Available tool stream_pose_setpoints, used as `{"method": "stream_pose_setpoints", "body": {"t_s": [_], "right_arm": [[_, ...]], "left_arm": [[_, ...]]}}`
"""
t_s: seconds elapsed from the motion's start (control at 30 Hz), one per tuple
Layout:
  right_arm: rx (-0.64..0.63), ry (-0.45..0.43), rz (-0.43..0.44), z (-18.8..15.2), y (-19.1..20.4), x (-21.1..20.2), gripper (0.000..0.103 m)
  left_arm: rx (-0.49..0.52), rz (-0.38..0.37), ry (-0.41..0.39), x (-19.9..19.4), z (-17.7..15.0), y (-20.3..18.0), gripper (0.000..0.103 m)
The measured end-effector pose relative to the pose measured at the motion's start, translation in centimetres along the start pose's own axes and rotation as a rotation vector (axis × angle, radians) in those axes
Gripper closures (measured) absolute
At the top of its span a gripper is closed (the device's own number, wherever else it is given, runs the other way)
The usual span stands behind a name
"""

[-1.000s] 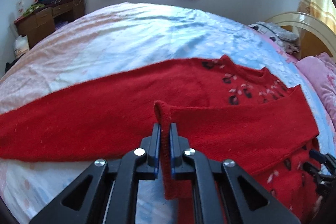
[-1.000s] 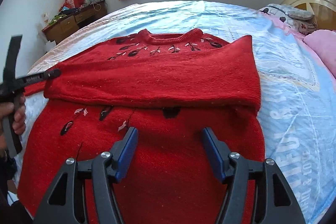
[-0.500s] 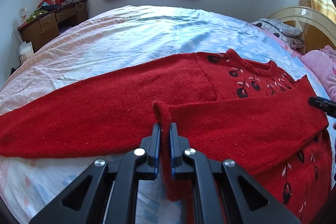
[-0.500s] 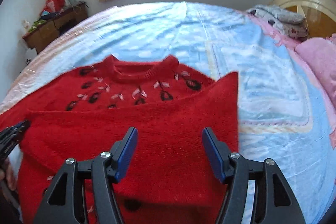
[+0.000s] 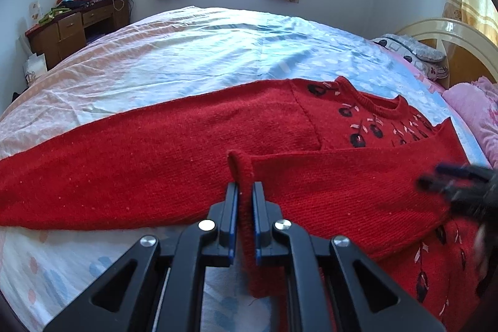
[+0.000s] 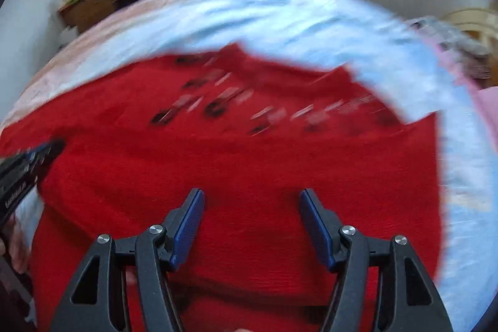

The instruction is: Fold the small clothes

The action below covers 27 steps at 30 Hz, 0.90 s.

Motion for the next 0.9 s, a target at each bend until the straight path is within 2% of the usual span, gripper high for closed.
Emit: {"method": "stream_pose_setpoints", "body": {"t_s": [0.03, 0.17, 0.27, 0.3, 0.37, 0.43, 0.5, 0.57, 0.7, 0.83, 0.9], "right_arm": [[-0.010, -0.006, -0.010, 0.1, 0.5, -0.2, 0.037], [-0.011, -0.035, 0.065, 1.0, 2.8, -2.0, 0.037], [-0.056, -0.071, 0.106, 1.4, 5.8, -2.8, 0.037], [-0.065, -0.062, 0.130, 1.4, 6.7, -2.7, 0.037], [-0.107, -0.005, 0.187, 0.7, 9.2, -1.8, 0.037], [-0.151, -0.070, 0.135, 0.4, 10.5, -2.2, 0.036], [-0.142, -0.076, 0.125, 0.3, 10.4, -2.5, 0.036], [-0.102, -0.056, 0.155, -0.1, 9.6, -3.2, 0.036], [-0.132, -0.078, 0.154, -2.0, 8.5, -5.1, 0.036], [-0.173, -0.084, 0.146, -5.3, 7.5, -6.8, 0.035], [-0.168, -0.088, 0.140, -6.6, 7.0, -7.3, 0.035]], "left_arm": [[-0.006, 0.000, -0.001, -0.1, 0.0, 0.2, 0.088], [0.001, 0.001, -0.022, -2.0, 0.0, 0.9, 0.085], [-0.010, 0.030, -0.048, -3.8, 0.2, 2.3, 0.068], [-0.017, 0.049, -0.057, -4.5, 0.2, 3.1, 0.060], [-0.032, 0.090, -0.065, -5.6, 0.1, 4.9, 0.057], [-0.042, 0.139, -0.059, -6.7, -0.2, 7.0, 0.057], [-0.047, 0.202, -0.043, -7.6, -0.7, 9.3, 0.057], [-0.056, 0.269, -0.033, -8.6, -1.3, 12.0, 0.053], [-0.083, 0.399, -0.026, -10.5, -2.3, 17.1, 0.038], [-0.168, 0.519, -0.047, -12.1, -2.5, 23.1, 0.038], [-0.239, 0.552, -0.052, -12.4, -2.4, 25.9, 0.038]]}}
Point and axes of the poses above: each gripper's, at about its wrist camera, not at the fingertips, and x roughly the way its jaws point, y to its left, z to its top, the point moved 4 cm from there along x, roughly the way its jaws point, and after that the axes turned 8 degrees about -z, right-handed, at the moved point
